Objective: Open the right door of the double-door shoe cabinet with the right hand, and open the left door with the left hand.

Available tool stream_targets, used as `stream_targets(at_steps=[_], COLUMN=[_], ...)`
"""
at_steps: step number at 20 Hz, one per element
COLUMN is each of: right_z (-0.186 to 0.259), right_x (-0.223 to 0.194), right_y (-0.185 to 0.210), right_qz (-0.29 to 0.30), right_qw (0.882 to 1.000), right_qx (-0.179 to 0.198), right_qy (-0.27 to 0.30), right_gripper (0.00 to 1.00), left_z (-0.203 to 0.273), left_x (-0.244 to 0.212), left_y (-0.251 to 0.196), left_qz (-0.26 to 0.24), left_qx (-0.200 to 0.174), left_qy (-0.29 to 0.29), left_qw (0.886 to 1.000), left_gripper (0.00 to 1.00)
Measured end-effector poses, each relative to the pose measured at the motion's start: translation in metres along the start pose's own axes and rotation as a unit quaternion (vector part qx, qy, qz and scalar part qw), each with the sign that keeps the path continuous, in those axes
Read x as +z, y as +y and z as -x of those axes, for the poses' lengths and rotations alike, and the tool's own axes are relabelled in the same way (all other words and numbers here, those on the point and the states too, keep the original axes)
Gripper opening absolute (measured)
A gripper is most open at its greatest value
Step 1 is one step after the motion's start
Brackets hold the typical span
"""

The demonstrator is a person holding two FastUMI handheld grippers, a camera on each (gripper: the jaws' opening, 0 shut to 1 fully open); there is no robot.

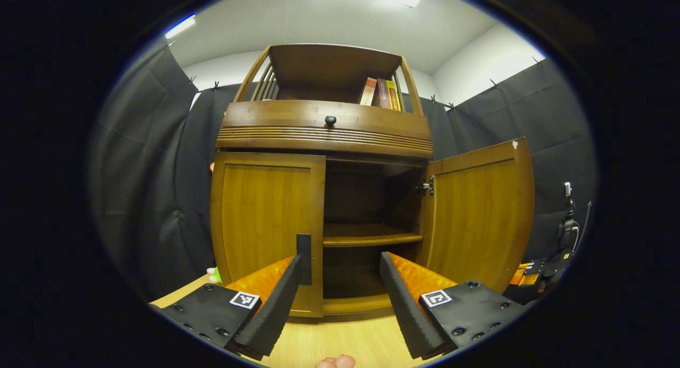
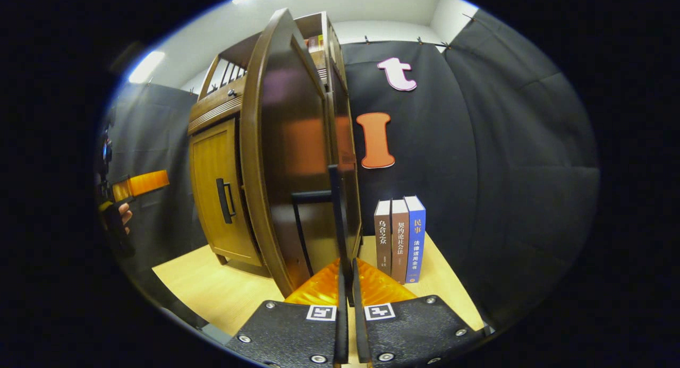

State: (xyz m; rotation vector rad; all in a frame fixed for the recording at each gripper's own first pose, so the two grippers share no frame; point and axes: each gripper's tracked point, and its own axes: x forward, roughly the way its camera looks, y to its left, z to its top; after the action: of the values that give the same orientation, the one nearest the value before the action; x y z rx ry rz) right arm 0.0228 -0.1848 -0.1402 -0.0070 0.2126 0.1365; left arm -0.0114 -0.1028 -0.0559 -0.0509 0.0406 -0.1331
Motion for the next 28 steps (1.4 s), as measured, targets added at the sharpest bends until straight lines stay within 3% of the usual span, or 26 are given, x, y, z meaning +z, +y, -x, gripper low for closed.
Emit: stream_targets(at_steps=[1,2,5,8,12,16,18,19,20,21,22,23,24,28], right_z=[0.002,0.007,0.031,0.058,0.079,0.075,0.068,0.065,0.061,0.057,0.054,0.051,0.049,0.044], right_x=[0.000,0.001,-0.002,-0.002,0.005,0.025,0.036,0.041,0.046,0.052,0.056,0.056,0.058,0.055], right_y=[0.001,-0.001,-0.004,0.000,0.035,0.088,0.100,0.104,0.110,0.117,0.121,0.126,0.131,0.128], right_qz=[0.005,0.005,-0.030,-0.030,-0.009,-0.012,-0.008,-0.002,0.001,0.005,0.006,0.005,0.004,-0.005], right_qw=[1.000,1.000,1.000,0.999,0.999,0.999,0.999,0.998,0.998,0.998,0.998,0.998,0.998,0.998], right_qx=[0.004,0.004,-0.006,-0.035,-0.051,-0.023,-0.026,-0.028,-0.025,-0.019,-0.016,-0.010,-0.007,-0.012], right_qy=[-0.001,-0.004,-0.003,-0.007,-0.012,-0.033,-0.043,-0.048,-0.053,-0.059,-0.063,-0.065,-0.066,-0.059], right_gripper=[0.13,0.06,0.07,0.07,0.07,0.07,0.07,0.24,0.24,0.07,0.24,0.10,0.13,0.63], left_z=[-0.001,-0.003,-0.007,-0.017,-0.031,-0.040,-0.044,-0.046,-0.047,-0.048,-0.050,-0.052,-0.051,-0.063], left_x=[-0.002,-0.003,-0.009,-0.023,-0.035,-0.043,-0.043,-0.042,-0.043,-0.043,-0.045,-0.047,-0.048,-0.048], left_y=[0.003,0.005,0.010,0.013,0.022,0.051,0.069,0.077,0.082,0.086,0.089,0.092,0.096,0.114], left_qz=[0.000,0.001,0.004,0.007,0.025,0.015,0.014,0.018,0.026,0.034,0.043,0.045,0.040,0.026], left_qx=[0.002,0.005,0.010,0.009,0.015,0.038,0.059,0.066,0.072,0.075,0.076,0.075,0.082,0.100], left_qy=[0.001,0.003,0.008,0.026,0.041,0.048,0.045,0.045,0.045,0.045,0.045,0.045,0.045,0.038], left_qw=[1.000,1.000,1.000,1.000,0.999,0.998,0.997,0.997,0.996,0.996,0.995,0.995,0.995,0.994], left_gripper=[0.94,0.94,0.94,0.95,0.95,0.95,0.95,0.95,0.95,0.95,0.95,0.95,0.95,0.95])
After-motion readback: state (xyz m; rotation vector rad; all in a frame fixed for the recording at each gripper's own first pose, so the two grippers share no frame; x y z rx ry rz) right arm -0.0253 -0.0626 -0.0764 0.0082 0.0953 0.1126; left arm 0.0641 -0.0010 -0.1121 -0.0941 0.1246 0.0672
